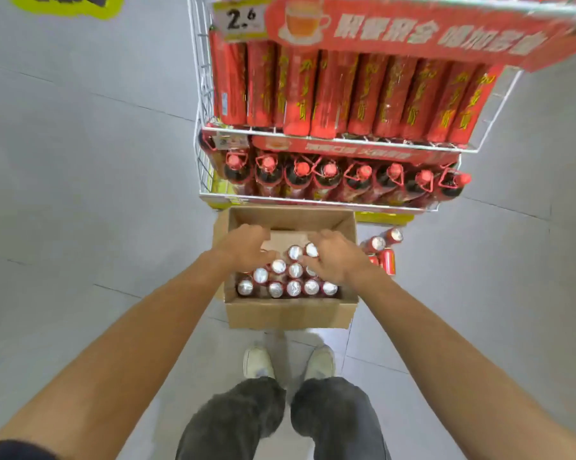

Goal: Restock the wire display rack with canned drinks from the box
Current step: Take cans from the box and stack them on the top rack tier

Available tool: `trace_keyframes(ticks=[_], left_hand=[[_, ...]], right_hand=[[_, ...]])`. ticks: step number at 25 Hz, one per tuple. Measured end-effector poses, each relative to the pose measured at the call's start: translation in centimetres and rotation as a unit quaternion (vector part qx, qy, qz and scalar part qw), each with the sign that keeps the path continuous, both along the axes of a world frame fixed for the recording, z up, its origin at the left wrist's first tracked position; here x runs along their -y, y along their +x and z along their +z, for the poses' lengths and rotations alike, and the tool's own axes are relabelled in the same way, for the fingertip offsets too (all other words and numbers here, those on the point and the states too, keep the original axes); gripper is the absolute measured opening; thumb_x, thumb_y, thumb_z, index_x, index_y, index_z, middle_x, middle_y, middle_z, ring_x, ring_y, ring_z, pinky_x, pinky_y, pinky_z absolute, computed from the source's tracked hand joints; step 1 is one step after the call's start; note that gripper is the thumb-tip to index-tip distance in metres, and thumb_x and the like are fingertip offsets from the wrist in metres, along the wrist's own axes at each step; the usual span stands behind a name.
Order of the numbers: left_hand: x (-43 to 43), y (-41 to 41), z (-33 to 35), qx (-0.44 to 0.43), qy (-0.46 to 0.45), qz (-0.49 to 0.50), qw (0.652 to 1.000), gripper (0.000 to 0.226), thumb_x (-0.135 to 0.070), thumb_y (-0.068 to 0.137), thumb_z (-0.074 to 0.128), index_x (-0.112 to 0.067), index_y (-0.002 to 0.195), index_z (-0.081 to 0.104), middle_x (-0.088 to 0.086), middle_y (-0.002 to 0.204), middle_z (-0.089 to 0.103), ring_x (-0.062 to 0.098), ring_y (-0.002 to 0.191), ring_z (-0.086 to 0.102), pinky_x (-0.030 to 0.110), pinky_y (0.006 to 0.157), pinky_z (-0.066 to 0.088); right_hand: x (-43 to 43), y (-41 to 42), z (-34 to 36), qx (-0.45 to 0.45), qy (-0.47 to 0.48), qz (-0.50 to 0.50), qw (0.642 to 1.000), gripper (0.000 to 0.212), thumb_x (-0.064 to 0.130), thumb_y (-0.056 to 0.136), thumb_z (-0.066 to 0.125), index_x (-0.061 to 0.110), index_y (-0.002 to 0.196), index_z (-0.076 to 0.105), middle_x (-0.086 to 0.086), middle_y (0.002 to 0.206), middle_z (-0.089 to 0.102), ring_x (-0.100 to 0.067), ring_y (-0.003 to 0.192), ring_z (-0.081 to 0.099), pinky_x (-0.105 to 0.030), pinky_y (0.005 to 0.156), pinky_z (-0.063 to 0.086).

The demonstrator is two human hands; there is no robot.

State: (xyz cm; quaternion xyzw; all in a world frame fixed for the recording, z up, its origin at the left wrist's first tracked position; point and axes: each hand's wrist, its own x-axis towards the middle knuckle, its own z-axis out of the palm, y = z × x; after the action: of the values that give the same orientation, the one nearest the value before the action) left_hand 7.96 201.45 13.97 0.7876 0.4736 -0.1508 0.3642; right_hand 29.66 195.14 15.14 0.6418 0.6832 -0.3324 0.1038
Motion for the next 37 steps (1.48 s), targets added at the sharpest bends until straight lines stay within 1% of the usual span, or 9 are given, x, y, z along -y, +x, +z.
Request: trace_keyframes(ticks=[3, 6, 10, 14, 20, 23, 26, 32, 37], left_hand=[[0.2, -0.9, -12.8, -0.01, 0.0, 0.021, 1.0, 0.043, -0.048, 0.091, 0.065, -0.008, 0.106, 0.065, 0.01, 0.109, 0.07, 0.032, 0.106, 0.064, 0.037, 0.083, 0.048], [-1.3, -1.4, -23.2, -0.017, 0.012, 0.035, 0.999, 0.043, -0.047, 0.09, 0.066, -0.008, 0.107, 0.066, 0.011, 0.112, 0.069, 0.032, 0.109, 0.064, 0.041, 0.086, 0.051], [-2.8, -0.5, -34.6, -0.034, 0.016, 0.054, 0.998, 0.062, -0.043, 0.09, 0.069, -0.008, 0.14, 0.056, 0.013, 0.14, 0.06, 0.032, 0.131, 0.054, 0.037, 0.106, 0.044], [-4.0, 0.0, -41.4, -0.043, 0.009, 0.045, 0.998, 0.08, -0.062, 0.078, 0.058, -0.009, 0.137, 0.059, 0.012, 0.139, 0.063, 0.03, 0.13, 0.057, 0.038, 0.107, 0.046], [-4.1, -0.7, -44.1, -0.05, 0.024, 0.007, 0.998, 0.062, -0.054, 0.083, 0.068, -0.013, 0.13, 0.064, 0.009, 0.129, 0.067, 0.03, 0.122, 0.06, 0.04, 0.1, 0.05], [-3.6, -0.5, -44.2, -0.074, 0.048, -0.048, 0.995, 0.047, -0.051, 0.08, 0.072, -0.013, 0.108, 0.068, 0.006, 0.108, 0.07, 0.029, 0.104, 0.064, 0.037, 0.078, 0.052], [-3.6, -0.4, -44.3, -0.078, 0.072, -0.077, 0.991, 0.046, -0.043, 0.076, 0.08, -0.011, 0.106, 0.066, 0.005, 0.103, 0.066, 0.027, 0.101, 0.061, 0.034, 0.07, 0.042], [-3.3, -0.3, -44.6, -0.09, 0.103, -0.096, 0.986, 0.049, -0.04, 0.073, 0.079, -0.011, 0.111, 0.063, 0.004, 0.106, 0.063, 0.027, 0.1, 0.06, 0.034, 0.067, 0.041], [-5.4, -0.3, -45.0, 0.003, 0.062, 0.031, 0.998, 0.044, -0.042, 0.074, 0.068, -0.013, 0.107, 0.067, 0.004, 0.094, 0.07, 0.03, 0.097, 0.066, 0.039, 0.08, 0.054]], right_hand=[[-0.4, -0.8, -12.0, 0.001, -0.022, 0.006, 1.0, 0.058, 0.057, 0.096, 0.046, 0.014, 0.132, 0.059, -0.014, 0.134, 0.058, -0.036, 0.128, 0.051, -0.044, 0.097, 0.049], [-2.3, -0.3, -23.0, 0.0, -0.011, 0.015, 1.0, 0.085, 0.073, 0.083, 0.028, 0.01, 0.131, 0.06, -0.016, 0.133, 0.061, -0.036, 0.127, 0.054, -0.043, 0.1, 0.048], [-4.4, 1.4, -35.6, 0.033, -0.018, 0.025, 0.999, 0.05, 0.05, 0.098, 0.049, 0.009, 0.125, 0.057, -0.016, 0.128, 0.059, -0.036, 0.124, 0.054, -0.044, 0.092, 0.048], [-5.2, 1.9, -41.7, 0.045, 0.011, 0.065, 0.997, 0.051, 0.054, 0.092, 0.054, 0.014, 0.123, 0.06, -0.012, 0.128, 0.063, -0.036, 0.121, 0.058, -0.044, 0.092, 0.052], [-5.9, 1.9, -42.5, 0.133, 0.111, 0.153, 0.973, 0.055, 0.065, 0.09, 0.054, 0.017, 0.116, 0.064, -0.004, 0.124, 0.067, -0.028, 0.114, 0.059, -0.032, 0.072, 0.03], [-5.2, 2.1, -43.3, 0.145, 0.125, 0.168, 0.967, 0.06, 0.07, 0.086, 0.056, 0.017, 0.111, 0.066, -0.004, 0.12, 0.067, -0.027, 0.113, 0.059, -0.034, 0.075, 0.031], [-5.1, 2.5, -45.0, 0.111, 0.114, 0.155, 0.975, 0.058, 0.072, 0.083, 0.06, 0.017, 0.101, 0.065, -0.004, 0.114, 0.068, -0.028, 0.115, 0.06, -0.034, 0.074, 0.037], [-5.4, 2.7, -46.5, 0.048, 0.119, 0.086, 0.988, 0.051, 0.064, 0.08, 0.065, 0.014, 0.08, 0.055, -0.007, 0.096, 0.071, -0.032, 0.096, 0.066, -0.034, 0.062, 0.039], [-7.2, 2.3, -47.3, -0.004, 0.097, -0.003, 0.995, 0.044, 0.057, 0.08, 0.067, 0.015, 0.087, 0.056, -0.011, 0.094, 0.068, -0.037, 0.09, 0.062, -0.036, 0.066, 0.04]])
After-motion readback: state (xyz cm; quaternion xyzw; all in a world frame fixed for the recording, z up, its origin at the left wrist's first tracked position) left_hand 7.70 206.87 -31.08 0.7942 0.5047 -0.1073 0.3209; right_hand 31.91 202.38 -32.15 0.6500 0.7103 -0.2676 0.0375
